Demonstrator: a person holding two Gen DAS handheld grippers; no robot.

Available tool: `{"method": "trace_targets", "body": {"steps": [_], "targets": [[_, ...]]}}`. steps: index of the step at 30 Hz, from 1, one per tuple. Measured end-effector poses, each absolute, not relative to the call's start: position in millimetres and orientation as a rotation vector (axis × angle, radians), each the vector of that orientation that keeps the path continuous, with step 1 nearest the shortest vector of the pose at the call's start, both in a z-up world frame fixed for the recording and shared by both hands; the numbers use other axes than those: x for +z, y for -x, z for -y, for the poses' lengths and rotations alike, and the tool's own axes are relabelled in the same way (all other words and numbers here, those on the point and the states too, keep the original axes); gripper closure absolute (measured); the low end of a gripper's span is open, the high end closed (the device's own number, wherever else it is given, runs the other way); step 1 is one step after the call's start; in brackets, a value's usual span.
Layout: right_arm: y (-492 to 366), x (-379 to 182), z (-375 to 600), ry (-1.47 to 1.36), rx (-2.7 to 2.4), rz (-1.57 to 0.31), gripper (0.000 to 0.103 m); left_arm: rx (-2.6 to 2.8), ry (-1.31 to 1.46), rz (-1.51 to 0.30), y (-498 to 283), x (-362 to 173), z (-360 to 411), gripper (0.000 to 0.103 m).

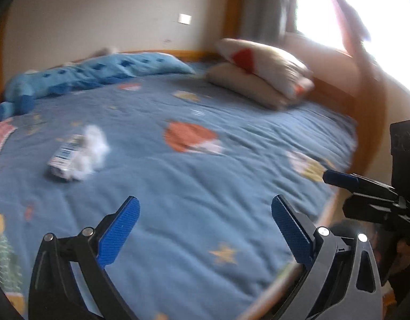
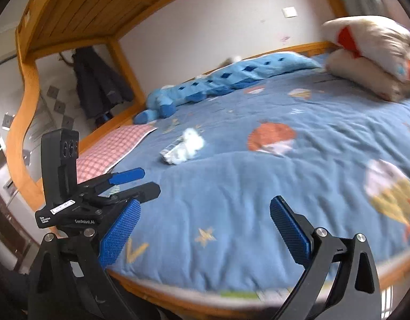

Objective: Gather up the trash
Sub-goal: 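Return both tools toward the white milk carton and fluff on the quilt, then grasp the white milk carton with the left gripper while the right grasps the white fluff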

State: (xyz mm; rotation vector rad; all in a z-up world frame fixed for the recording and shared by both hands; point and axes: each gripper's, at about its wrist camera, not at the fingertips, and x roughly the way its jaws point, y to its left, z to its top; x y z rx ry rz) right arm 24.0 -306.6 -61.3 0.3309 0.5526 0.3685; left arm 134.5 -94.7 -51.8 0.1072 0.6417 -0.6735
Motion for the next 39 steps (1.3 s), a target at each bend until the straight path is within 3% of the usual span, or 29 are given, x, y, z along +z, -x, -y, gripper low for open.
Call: {"method": "trace_targets", "body": {"steps": [12,39], "targets": [[-152.3,-68.0,228.1,-0.211,0.467,-0.637,0.009,-0.431,-0.034,-0.658,-247.2,-62.3,-3.6,0.004],[-344.5,-135.3,171.3,-0.249,0.506,-0.799,0.009,-0.487,-0.039,-0.676,-367.0,-116.2,-44.9,0.004]]}}
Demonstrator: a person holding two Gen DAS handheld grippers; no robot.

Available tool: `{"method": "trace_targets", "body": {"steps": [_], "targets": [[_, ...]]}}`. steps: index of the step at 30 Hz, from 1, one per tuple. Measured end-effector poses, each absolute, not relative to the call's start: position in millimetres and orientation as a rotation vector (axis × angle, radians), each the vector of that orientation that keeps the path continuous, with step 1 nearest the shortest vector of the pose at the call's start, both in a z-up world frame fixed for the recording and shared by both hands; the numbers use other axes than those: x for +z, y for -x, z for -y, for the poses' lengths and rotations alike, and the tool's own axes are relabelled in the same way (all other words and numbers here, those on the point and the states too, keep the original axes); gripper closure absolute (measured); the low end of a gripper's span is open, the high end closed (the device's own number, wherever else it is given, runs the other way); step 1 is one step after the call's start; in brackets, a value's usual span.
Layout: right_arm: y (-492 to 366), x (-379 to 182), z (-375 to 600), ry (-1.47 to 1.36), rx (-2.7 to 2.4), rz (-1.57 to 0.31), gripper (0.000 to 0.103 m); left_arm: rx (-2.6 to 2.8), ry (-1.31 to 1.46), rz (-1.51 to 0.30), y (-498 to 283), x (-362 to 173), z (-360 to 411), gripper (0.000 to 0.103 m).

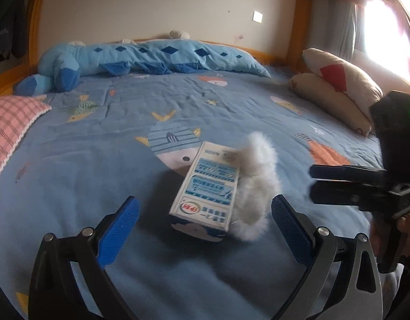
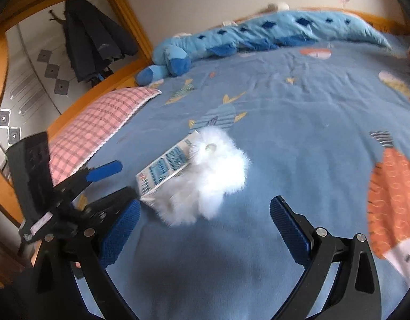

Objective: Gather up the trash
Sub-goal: 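Grasp the white milk carton with the left gripper while the right grasps the white fluff, then carry the white carton and white fluff over the yellow bin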

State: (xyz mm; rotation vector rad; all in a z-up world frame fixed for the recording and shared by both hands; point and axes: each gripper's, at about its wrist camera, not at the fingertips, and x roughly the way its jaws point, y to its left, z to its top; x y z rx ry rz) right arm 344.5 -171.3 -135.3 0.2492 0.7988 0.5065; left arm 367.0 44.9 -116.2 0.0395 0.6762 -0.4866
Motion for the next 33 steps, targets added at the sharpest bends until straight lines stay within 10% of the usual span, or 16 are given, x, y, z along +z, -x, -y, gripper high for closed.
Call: {"method": "trace_targets", "body": {"steps": [8,10,13,28,31,33], "targets": [[-385.7,-159.5,156.4,-0.293,0.505,-0.893,0.017,-0.494,0.004,-0.697,-375.7,-123.2,-51.1,0.004],[-389.2,-158.9,153.3,-0.31,0.564,-0.888,0.05,-0.495,0.0,-0.709,-378.7,-126.1,-50.0,0.004],[-393.1,-162.6,152.1,-0.306,0.545,-0.904,0.065,-0.5,-0.011,-0.724,-381.1,-128.7,-45.3,0.004],[-328.8,-117.6,237.3,-0.315,0.519,-0.769,0.071,-0.502,-0.063,-0.813,-421.4,-140.9,-1.8,0.006],[-316.4,-117.2,254.5,-0.344,0.507,-0.773,0.071,-0.461,-0.078,-0.867,-434.1,-151.0,5.7,0.042],[-308.4,-115.7,261.2,-0.344,0.495,-0.77,0.071,-0.44,-0.107,-0.879,-434.4,-153.2,10.1,0.042]]}}
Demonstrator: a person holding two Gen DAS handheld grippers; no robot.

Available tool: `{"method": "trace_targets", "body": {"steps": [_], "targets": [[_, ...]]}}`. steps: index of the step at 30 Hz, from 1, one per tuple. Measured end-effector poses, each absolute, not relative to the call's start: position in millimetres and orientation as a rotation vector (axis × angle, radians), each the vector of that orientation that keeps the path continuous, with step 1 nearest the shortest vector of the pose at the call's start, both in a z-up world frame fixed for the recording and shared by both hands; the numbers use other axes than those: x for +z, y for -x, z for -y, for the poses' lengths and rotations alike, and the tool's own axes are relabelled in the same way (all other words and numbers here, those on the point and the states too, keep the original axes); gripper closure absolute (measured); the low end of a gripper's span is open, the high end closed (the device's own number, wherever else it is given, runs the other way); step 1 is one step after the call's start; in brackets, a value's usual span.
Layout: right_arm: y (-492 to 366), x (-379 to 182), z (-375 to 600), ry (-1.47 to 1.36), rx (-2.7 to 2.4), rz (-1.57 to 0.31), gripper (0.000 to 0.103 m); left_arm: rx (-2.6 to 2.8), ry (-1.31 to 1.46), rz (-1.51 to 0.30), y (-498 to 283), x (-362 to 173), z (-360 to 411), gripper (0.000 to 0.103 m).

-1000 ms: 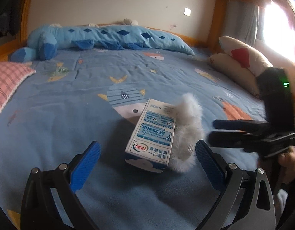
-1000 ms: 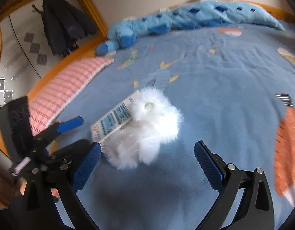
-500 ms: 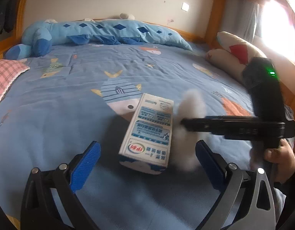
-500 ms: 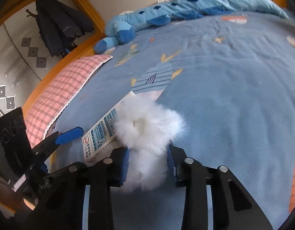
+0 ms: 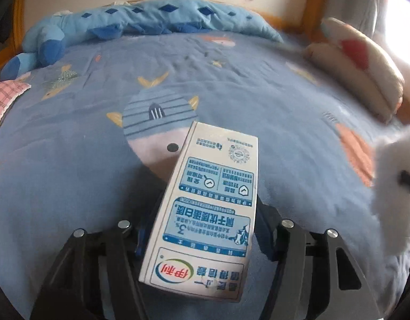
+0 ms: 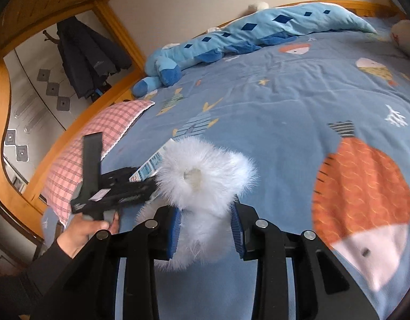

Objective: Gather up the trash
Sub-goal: 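Carry the white carton and white fluff over the yellow bin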

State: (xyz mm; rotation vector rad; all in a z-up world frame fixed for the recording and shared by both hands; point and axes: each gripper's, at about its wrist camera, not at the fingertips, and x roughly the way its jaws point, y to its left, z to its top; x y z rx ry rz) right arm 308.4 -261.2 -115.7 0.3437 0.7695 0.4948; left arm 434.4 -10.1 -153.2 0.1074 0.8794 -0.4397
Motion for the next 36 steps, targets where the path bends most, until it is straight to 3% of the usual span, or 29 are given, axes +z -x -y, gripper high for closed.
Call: {"method": "trace_targets", "body": {"steps": [6,14,24,36], "targets": [[-279.5,-114.0,277.8,-0.377,0.475,-0.76,0.071,-0.482,-0.135,-0.856,-406.7,-143.6,18.5,0.043],[-211.2,-92.8,291.4,-0.387,0.483,-0.723,0.071,-0.591,-0.192,-0.78,-301.8,-107.7,57.1,0.043],[-75.5,-62.0,342.9,-0.392,0.377,-0.669,0.071,-0.775,-0.167,-0.715,-173.2,-61.8,123.7,0.043],[101.8,-41.5,428.3,-0.437,0.131,-0.532,0.071,-1.077,-0.202,-0.676,-34.8,-45.9,226.8,0.043]]}}
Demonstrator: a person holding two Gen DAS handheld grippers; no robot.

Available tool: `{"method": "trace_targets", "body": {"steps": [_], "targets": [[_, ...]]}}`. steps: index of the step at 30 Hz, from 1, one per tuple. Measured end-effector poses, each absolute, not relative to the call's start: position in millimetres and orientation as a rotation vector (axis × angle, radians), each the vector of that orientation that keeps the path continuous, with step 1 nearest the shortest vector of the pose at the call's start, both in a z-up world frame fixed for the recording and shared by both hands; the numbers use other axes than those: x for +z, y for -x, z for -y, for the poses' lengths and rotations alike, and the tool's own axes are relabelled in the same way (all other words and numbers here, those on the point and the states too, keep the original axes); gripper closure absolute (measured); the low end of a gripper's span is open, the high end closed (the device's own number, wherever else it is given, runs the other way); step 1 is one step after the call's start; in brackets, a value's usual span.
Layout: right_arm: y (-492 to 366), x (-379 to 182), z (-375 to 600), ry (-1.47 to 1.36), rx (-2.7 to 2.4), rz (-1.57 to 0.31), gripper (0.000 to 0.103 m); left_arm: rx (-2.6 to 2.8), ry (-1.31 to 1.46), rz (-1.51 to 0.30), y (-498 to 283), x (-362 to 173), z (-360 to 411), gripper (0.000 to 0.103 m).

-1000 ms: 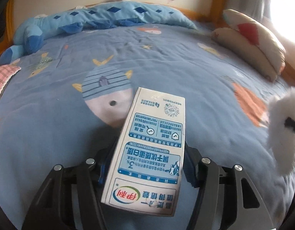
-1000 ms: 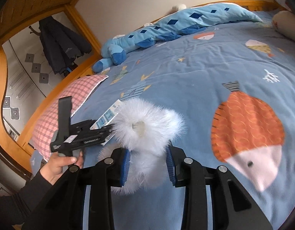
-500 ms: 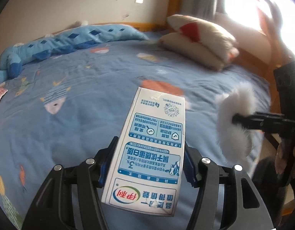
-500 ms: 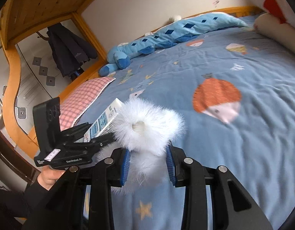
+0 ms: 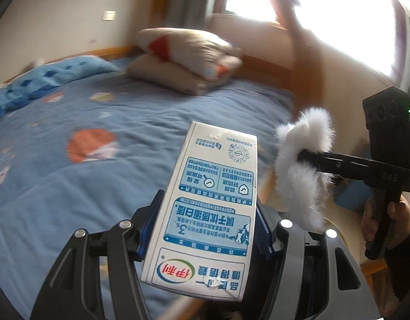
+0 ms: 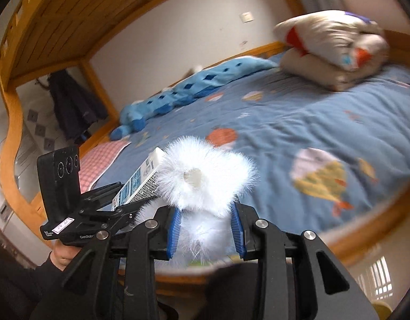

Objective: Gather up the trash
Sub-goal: 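Carry the white carton and white fluff over the yellow bin, then open both grippers to drop the carton and fluff into the bin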

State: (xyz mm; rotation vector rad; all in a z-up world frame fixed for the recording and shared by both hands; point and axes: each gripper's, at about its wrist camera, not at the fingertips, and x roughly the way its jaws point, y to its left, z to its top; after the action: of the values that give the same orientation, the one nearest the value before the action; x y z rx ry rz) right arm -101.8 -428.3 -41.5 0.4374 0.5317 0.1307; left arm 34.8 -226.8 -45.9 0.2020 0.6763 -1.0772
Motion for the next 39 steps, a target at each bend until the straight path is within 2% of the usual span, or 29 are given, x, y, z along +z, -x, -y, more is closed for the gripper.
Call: {"method": "trace_targets", "body": {"steps": [11,21,29,39], "targets": [[238.8,-59.7,471.1,-0.495,-0.086,-0.508,0.07,-1.313,-0.308,-0.688,63.9,-58.9,307.4,0.043],[333.8,-114.9,500.2,-0.613,-0.267,-0.579,0.07,-1.479,-0.455,-0.8,148.7,-111.0,375.0,0.043],[378.9,-143.7,513.8,-0.667,-0.363,-0.619,0.07,-1.54,-0.539,-0.901,182.2,-150.3,408.7,0.043],[394.5,-162.7,531.2,-0.688,-0.411,-0.643,0.068,-1.554,-0.613,-0.932,193.1,-169.3,422.5,0.043]]}}
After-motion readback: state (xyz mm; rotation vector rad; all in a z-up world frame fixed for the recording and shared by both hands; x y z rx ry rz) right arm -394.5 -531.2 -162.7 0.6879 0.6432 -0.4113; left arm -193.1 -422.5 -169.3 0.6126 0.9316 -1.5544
